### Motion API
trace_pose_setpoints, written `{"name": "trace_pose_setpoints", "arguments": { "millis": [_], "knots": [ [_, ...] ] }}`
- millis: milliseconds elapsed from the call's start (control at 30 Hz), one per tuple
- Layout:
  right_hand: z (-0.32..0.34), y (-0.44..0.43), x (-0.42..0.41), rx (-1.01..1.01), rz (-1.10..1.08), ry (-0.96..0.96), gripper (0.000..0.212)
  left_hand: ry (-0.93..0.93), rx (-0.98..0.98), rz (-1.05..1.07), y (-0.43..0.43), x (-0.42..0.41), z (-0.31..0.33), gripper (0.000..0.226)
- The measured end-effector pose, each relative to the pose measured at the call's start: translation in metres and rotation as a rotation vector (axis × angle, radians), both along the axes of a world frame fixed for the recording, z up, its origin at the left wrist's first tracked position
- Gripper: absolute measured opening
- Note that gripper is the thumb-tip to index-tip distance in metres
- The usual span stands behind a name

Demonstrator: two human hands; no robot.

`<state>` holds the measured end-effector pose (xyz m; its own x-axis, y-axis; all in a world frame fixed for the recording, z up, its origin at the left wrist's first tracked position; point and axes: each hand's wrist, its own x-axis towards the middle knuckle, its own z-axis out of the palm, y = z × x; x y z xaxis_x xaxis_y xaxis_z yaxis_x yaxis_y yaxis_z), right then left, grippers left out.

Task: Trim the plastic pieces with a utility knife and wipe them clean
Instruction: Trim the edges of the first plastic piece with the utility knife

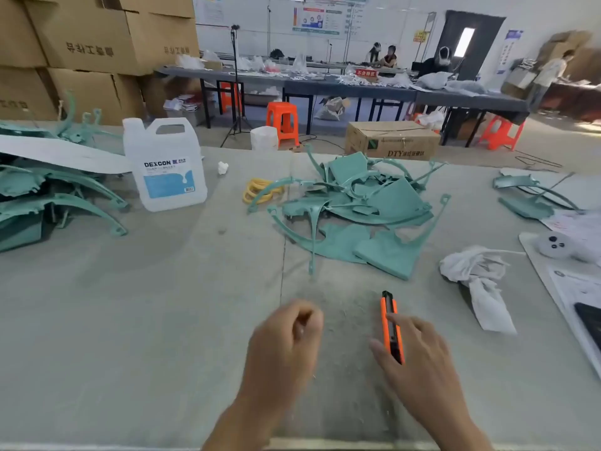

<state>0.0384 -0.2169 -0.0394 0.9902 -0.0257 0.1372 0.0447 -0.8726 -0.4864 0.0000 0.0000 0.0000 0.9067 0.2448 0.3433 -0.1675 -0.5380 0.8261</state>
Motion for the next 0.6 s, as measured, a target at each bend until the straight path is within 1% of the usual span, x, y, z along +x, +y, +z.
{"name": "trace_pose_setpoints", "arguments": {
  "millis": [33, 67, 133, 200, 233, 333, 400, 433, 533, 600],
  "knots": [
    [-0.001, 0.003, 0.008, -0.022, 0.011, 0.041, 0.050, 0.028, 0.034, 0.001, -0.002, 0.031, -0.002, 0.010],
    [0.000, 0.006, 0.013, -0.042, -0.007, 0.089, 0.050, 0.099, 0.079, 0.016, -0.004, 0.057, 0.002, 0.011],
    [-0.005, 0.005, 0.025, 0.000, -0.046, 0.099, 0.049, 0.224, 0.130, 0.076, -0.005, 0.123, -0.001, 0.027],
    [-0.012, -0.001, 0.030, 0.073, -0.099, 0.070, 0.049, 0.306, 0.198, 0.131, -0.003, 0.169, -0.014, 0.039],
    [-0.016, -0.005, 0.031, 0.101, -0.123, 0.036, 0.048, 0.356, 0.257, 0.151, -0.001, 0.184, -0.022, 0.042],
    [-0.023, -0.007, 0.033, 0.155, -0.195, -0.025, 0.045, 0.476, 0.485, 0.169, 0.002, 0.213, -0.041, 0.037],
    [-0.027, -0.007, 0.034, 0.151, -0.191, -0.067, 0.045, 0.451, 0.523, 0.203, 0.001, 0.221, -0.046, 0.024],
    [-0.028, -0.008, 0.035, 0.153, -0.186, -0.093, 0.044, 0.403, 0.497, 0.216, 0.000, 0.223, -0.045, 0.022],
    [-0.027, -0.008, 0.034, 0.187, -0.177, -0.185, 0.040, 0.211, 0.351, 0.206, 0.001, 0.213, -0.028, 0.035],
    [-0.026, -0.009, 0.034, 0.210, -0.187, -0.215, 0.037, 0.128, 0.265, 0.186, 0.003, 0.193, -0.013, 0.040]
  ]
}}
